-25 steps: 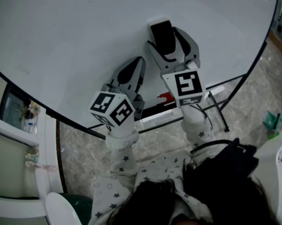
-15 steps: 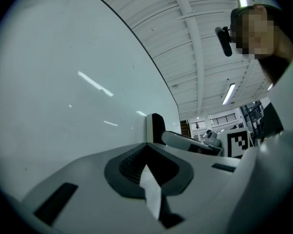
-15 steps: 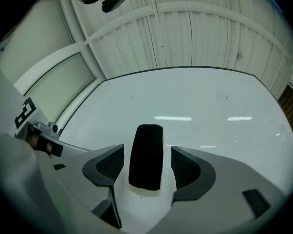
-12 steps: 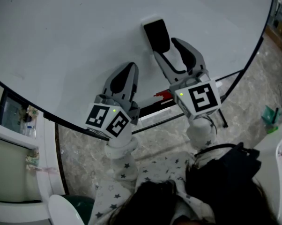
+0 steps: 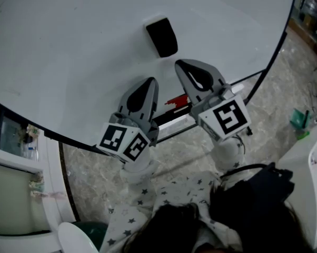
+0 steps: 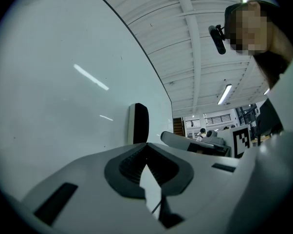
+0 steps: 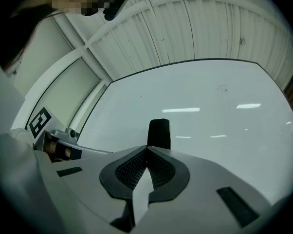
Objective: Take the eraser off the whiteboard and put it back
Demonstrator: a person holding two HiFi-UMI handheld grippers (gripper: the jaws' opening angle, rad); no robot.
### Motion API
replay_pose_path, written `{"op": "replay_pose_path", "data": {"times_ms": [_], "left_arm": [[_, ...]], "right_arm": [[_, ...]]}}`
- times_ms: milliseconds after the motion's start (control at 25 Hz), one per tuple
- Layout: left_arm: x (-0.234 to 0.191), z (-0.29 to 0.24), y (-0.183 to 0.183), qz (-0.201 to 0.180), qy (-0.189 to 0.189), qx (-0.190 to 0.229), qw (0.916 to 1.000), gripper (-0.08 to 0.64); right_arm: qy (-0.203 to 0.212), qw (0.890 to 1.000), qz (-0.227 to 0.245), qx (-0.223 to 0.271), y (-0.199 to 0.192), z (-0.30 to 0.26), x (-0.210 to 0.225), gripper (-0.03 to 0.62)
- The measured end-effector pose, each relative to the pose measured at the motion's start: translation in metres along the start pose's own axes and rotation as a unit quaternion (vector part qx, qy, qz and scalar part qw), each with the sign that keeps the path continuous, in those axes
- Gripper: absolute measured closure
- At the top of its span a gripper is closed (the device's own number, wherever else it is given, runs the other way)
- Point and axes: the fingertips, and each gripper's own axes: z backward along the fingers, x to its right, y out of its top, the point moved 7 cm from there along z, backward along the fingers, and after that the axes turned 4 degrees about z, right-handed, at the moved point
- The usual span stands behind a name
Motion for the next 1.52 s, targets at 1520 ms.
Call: {"op": "replay_pose_path", "data": {"times_ms": [1520], "left_arm": [[0.038,0.013,-0.041,0.035,0.001,-0.012,0.9993,0.56]], "right_arm": [[0.06,0.997,-0.03,-0.046,-0.029,0.05,-0.013,0.584]]}}
